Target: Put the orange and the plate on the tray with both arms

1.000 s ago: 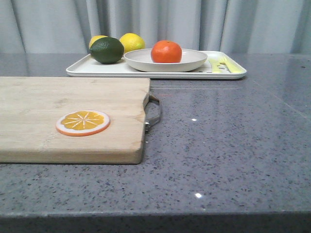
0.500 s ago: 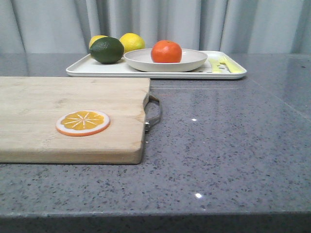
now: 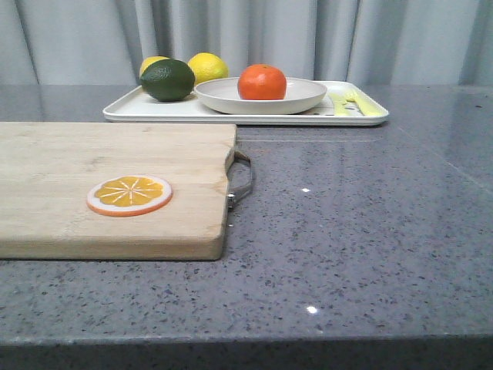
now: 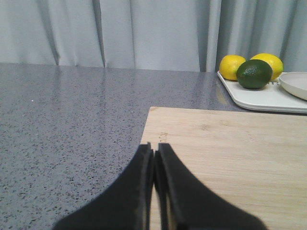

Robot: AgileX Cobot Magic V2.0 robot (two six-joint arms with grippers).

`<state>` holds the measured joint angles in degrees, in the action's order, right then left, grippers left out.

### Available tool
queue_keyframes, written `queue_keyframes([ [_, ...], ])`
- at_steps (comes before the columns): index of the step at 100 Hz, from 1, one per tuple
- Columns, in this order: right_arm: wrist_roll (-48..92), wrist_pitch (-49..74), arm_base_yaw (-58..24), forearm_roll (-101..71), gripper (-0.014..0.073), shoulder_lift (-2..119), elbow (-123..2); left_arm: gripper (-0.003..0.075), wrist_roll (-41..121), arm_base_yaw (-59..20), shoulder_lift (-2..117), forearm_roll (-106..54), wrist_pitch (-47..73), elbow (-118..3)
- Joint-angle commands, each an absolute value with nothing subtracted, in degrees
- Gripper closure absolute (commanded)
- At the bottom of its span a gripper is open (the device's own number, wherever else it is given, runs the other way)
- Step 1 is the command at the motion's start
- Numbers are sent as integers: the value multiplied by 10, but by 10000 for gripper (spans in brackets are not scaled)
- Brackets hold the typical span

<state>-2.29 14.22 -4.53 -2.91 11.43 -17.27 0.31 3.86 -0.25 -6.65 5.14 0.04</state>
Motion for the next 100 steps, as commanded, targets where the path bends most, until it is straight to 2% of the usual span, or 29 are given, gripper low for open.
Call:
queue_keyframes([
  [1,-98,34,-35,49,661,119,-160,741,0,40,-22,-67,11,6],
  [22,-137,-53,-21,104,661,77,-90,741,0,40,-22,-67,11,6],
  [51,-137,-28,-18,101,661,-14,-27,741,0,40,-22,-67,11,6],
  [100,-134,0,-18,68,661,-13,4,741,0,40,-22,-67,11,6],
])
